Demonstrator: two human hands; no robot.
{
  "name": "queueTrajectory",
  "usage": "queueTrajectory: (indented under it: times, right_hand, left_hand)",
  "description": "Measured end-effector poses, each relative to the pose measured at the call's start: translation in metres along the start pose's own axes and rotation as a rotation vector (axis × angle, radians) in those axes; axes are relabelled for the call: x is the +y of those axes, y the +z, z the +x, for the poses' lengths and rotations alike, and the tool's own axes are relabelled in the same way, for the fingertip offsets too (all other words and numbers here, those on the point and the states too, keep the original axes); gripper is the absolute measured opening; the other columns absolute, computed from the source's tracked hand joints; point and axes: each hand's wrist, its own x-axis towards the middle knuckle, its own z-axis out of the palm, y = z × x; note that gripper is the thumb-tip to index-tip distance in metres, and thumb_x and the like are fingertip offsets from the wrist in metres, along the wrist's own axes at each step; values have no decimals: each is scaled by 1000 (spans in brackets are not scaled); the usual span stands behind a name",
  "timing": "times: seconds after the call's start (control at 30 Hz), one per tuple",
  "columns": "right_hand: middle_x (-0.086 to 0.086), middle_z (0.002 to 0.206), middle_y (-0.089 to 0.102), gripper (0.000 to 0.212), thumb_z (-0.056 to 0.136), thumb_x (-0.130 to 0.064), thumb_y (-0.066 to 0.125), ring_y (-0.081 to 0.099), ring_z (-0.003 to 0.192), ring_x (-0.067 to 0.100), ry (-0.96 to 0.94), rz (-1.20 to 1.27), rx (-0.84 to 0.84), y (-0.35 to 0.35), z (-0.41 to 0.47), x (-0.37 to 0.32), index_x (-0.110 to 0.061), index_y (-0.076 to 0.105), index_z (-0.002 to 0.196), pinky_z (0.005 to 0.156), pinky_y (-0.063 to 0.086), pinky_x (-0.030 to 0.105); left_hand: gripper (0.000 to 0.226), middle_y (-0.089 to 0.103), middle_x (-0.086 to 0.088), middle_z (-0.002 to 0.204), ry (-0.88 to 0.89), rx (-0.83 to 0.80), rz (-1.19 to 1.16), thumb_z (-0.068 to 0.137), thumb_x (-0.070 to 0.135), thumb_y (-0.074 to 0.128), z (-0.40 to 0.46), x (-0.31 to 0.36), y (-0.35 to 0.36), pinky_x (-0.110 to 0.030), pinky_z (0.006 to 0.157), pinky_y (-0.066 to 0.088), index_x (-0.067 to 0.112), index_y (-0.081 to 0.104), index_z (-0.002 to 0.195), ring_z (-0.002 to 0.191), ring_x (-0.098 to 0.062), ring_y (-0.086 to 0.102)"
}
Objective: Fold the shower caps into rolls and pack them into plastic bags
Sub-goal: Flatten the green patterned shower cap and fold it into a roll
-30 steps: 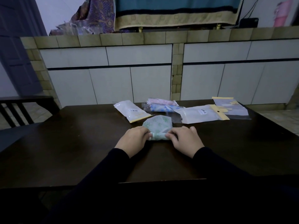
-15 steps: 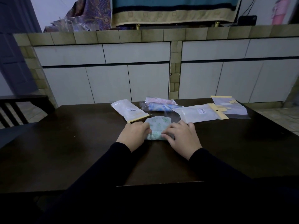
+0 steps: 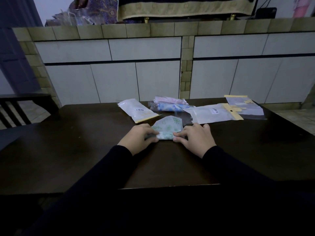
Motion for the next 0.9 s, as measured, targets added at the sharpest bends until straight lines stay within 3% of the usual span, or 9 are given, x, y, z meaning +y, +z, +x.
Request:
queueTrajectory:
  times: [0.2,0.4,0.57,0.67,0.77,0.9]
  right_hand:
    - [-13,109,67,36,95,-55,41,47,103,14,-47,-21,58,-1,-3,3,-39,65,117,88,27,36]
    - [-10,100,70,28,94,-47,51,51,95,10,45,203,45,-3,-1,3,-31,73,101,92,26,32]
    - [-6,117,66,31,94,-50,50,55,105,15,150,255,-77,-8,9,4,-31,71,104,95,27,35]
    - [-5,120,65,33,93,-53,49,55,106,17,182,203,-128,-9,14,2,-31,69,107,97,28,38]
    - [-6,106,68,33,93,-54,47,55,98,16,96,-34,-39,-12,15,-3,-32,69,106,90,29,39]
    - [-10,105,63,25,92,-50,51,50,103,17,-31,-149,148,-16,11,-4,-36,67,105,86,28,39]
  left_hand:
    - [25,59,-3,94,58,51,94,94,28,58,-6,5,5,-29,84,46,12,70,109,91,-19,58]
    - [23,66,-7,95,-69,50,66,96,25,54,-8,10,0,-32,83,47,12,72,104,91,-23,61]
    - [24,68,-4,105,-213,-52,17,97,30,52,1,16,-7,-26,87,44,16,69,108,101,-18,60]
    - [21,66,-1,107,-225,-91,20,96,27,54,9,17,-9,-20,84,39,17,68,108,104,-17,58]
    - [13,62,4,95,-210,-75,47,92,25,58,13,16,-11,-25,83,42,23,67,101,99,-16,58]
    - [14,60,3,99,29,72,184,86,13,65,11,17,-5,-37,86,42,22,72,94,98,-20,53]
